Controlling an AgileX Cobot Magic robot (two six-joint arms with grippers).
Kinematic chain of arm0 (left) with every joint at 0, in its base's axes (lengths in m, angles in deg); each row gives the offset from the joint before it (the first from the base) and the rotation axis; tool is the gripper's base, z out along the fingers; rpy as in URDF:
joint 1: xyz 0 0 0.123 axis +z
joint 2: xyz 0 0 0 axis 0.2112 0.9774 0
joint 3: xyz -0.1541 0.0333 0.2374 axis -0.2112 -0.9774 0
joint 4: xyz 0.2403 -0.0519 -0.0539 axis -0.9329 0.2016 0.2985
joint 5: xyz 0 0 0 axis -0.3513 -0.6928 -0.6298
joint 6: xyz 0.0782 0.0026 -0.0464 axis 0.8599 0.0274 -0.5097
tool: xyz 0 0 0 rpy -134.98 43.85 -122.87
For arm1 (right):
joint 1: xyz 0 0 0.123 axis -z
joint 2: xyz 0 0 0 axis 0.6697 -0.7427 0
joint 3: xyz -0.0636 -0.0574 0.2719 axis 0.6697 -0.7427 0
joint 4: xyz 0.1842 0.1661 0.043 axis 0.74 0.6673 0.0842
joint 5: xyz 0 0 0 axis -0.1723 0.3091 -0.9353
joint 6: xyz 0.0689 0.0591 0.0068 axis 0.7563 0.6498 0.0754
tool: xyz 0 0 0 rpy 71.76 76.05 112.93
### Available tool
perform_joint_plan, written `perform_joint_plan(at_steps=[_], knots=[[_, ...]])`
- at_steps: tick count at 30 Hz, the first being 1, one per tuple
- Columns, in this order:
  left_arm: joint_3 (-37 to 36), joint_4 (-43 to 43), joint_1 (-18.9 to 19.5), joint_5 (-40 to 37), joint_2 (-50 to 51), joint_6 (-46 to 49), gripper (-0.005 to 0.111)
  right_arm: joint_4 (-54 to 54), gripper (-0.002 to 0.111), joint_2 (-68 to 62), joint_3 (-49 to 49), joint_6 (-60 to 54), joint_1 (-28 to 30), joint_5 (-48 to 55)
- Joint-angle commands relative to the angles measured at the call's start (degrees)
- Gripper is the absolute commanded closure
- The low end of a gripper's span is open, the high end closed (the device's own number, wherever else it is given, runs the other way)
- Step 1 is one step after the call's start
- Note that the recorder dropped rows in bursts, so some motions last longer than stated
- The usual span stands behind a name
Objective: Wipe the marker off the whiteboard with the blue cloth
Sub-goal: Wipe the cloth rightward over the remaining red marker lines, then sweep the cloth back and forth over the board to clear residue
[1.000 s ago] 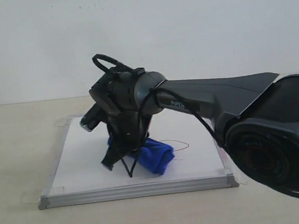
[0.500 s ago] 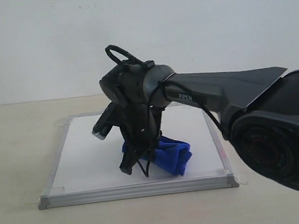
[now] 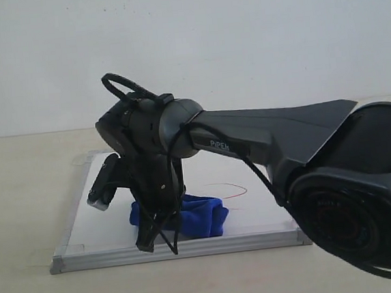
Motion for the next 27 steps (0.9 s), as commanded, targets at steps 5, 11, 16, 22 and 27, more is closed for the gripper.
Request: perform_joint_plan(at_steps=[5,11,16,22,27], knots=[[-0.19,-0.03,-0.13,0.22,-0.18,0.0,0.103,-5.43,0.108,-1.2,-0.85,13.55,8.75,0.4],[-0.19,-0.03,-0.13,0.22,-0.18,0.0,0.103,-5.43,0.108,0.14,-0.85,21.96,15.7,0.4],[-0.19,-0.03,-0.13,0.22,-0.18,0.0,0.103,-4.38,0.108,2.54,-0.85,23.3,17.28,0.4],[-0.19,-0.03,-0.13,0.22,-0.18,0.0,0.103,6.95,0.108,1.88,-0.85,20.58,16.11,0.4],[-0.19,-0.03,-0.13,0.22,-0.18,0.0,0.103,9.94,0.108,0.68,-0.85,19.51,13.31,0.2]])
